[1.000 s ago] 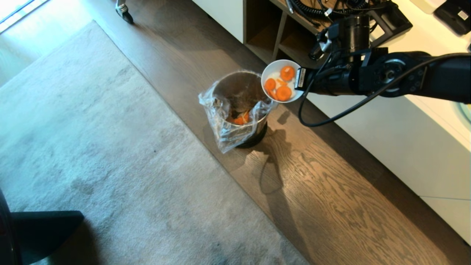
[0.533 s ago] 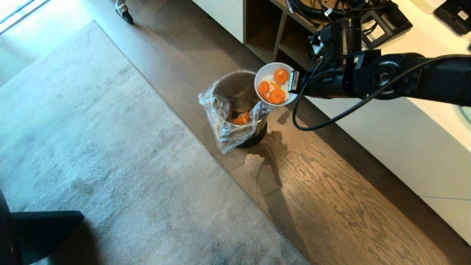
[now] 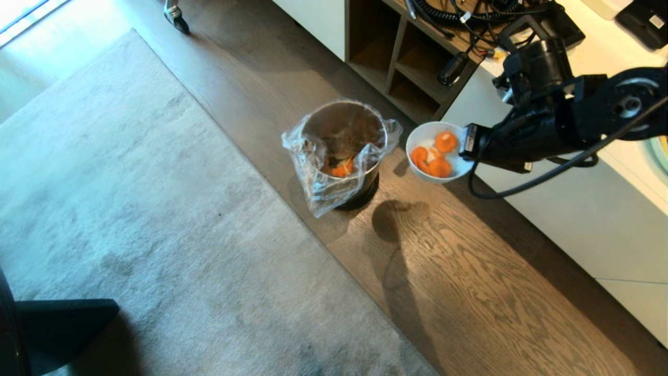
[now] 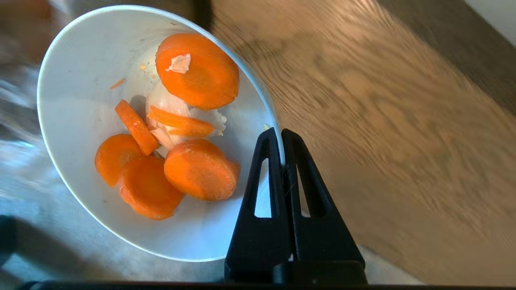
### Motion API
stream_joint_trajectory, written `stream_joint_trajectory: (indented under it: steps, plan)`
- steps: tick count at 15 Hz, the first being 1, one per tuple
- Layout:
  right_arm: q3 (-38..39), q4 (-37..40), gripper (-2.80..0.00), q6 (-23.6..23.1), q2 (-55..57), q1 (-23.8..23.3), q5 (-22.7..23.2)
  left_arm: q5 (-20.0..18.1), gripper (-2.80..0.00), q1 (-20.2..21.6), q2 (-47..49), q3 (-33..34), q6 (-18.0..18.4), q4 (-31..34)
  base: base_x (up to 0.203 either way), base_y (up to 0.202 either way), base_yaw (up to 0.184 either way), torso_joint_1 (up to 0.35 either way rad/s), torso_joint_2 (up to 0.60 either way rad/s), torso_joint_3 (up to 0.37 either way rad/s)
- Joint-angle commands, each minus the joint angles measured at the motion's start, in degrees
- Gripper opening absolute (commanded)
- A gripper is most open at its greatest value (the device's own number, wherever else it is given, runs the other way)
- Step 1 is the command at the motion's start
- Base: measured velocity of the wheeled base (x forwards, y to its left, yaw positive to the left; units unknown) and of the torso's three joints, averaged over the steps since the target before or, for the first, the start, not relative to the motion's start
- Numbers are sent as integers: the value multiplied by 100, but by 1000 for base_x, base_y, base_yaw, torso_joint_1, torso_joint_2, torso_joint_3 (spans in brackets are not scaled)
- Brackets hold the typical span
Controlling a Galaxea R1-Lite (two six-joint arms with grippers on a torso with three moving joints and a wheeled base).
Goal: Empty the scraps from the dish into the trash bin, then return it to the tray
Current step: Move the bowl over the trash can
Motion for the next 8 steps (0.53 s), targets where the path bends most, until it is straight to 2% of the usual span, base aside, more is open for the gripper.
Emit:
stream_joint_trajectory:
  steps: [1,5,6,8]
  plan:
    - [1081,-69,-280,98,-699,-162,-6,0,-280,0,-2,0,-6,-1,0,0,0,0,0,0]
    - [3344,-892,-280,467,-1560,-85,-8,0,-280,0,-2,0,-6,-1,0,0,0,0,0,0]
    - [3700,-1161,-280,516,-1756,-27,-9,0,-280,0,-2,0,-6,-1,0,0,0,0,0,0]
    - [3909,-1390,-280,589,-1940,26,-18,0,-280,0,-2,0,-6,-1,0,0,0,0,0,0]
